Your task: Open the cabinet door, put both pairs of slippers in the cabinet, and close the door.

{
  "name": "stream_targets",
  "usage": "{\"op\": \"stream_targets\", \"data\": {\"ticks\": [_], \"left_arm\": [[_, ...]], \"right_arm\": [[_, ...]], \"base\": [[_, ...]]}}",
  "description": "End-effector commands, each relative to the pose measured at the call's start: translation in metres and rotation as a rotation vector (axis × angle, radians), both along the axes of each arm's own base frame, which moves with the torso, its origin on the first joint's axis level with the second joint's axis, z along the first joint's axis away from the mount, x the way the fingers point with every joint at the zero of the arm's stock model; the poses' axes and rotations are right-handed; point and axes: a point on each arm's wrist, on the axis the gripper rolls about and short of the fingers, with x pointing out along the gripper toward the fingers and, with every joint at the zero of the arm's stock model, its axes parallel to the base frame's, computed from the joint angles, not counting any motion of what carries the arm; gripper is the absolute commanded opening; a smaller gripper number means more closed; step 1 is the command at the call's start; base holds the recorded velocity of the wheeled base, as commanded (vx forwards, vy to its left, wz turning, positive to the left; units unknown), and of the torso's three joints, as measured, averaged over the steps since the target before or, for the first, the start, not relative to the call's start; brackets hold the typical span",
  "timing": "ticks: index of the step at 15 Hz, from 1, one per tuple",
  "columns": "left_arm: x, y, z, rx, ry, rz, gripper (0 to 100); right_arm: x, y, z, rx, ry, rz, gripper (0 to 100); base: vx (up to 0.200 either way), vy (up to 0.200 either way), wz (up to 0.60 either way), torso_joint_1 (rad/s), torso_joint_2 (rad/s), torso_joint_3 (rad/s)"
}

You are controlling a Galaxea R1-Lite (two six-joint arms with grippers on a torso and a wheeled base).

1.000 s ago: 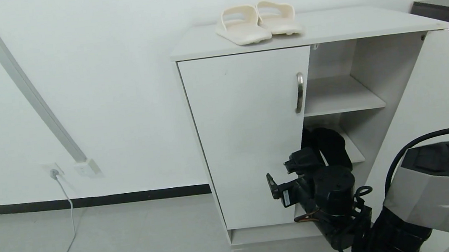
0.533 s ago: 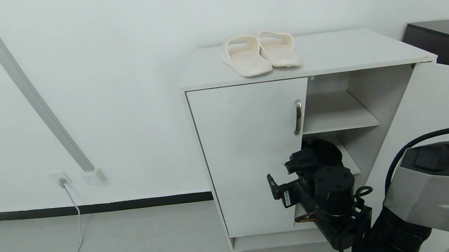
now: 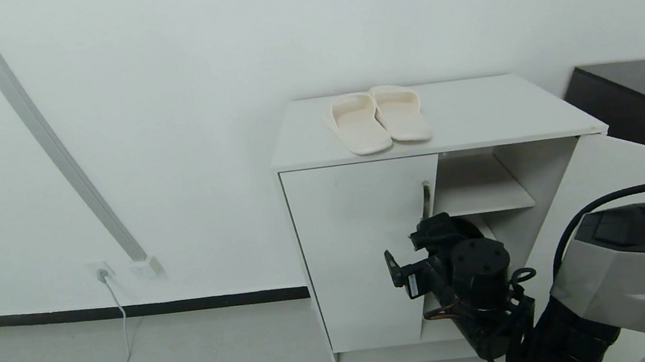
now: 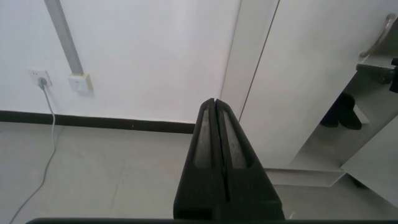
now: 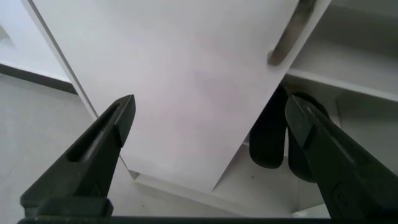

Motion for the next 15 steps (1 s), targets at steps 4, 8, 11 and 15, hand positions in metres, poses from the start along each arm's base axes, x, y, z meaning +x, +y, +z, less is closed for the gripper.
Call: {"op": "stream_targets", "data": {"ticks": [4, 8, 11, 15], "left_arm": [[0.0000, 0.0000, 0.0000, 0.000, 0.000, 0.003, 0], [0.0000, 0.0000, 0.0000, 0.000, 0.000, 0.003, 0], [0.0000, 0.0000, 0.0000, 0.000, 0.000, 0.003, 0], [0.0000, 0.0000, 0.0000, -0.001, 0.000, 0.003, 0]], "right_arm": [[-0.0007, 0.0001, -0.0004, -0.001, 0.001, 0.001, 100], [-0.0008, 0.0000, 0.0003, 0.001, -0.001, 0.001, 100], [-0.0015, -0.0007, 0.0006, 0.000, 0.000, 0.001, 100], [-0.0016, -0.0007, 0.0011, 0.001, -0.001, 0.001, 100]], "base": [[0.000, 0.000, 0.00, 0.212, -0.53, -0.319], [0.000, 0.000, 0.00, 0.245, -0.56, -0.321], [0.000, 0.000, 0.00, 0.264, -0.59, -0.328], [0.000, 0.000, 0.00, 0.194, -0.42, -0.234]]}}
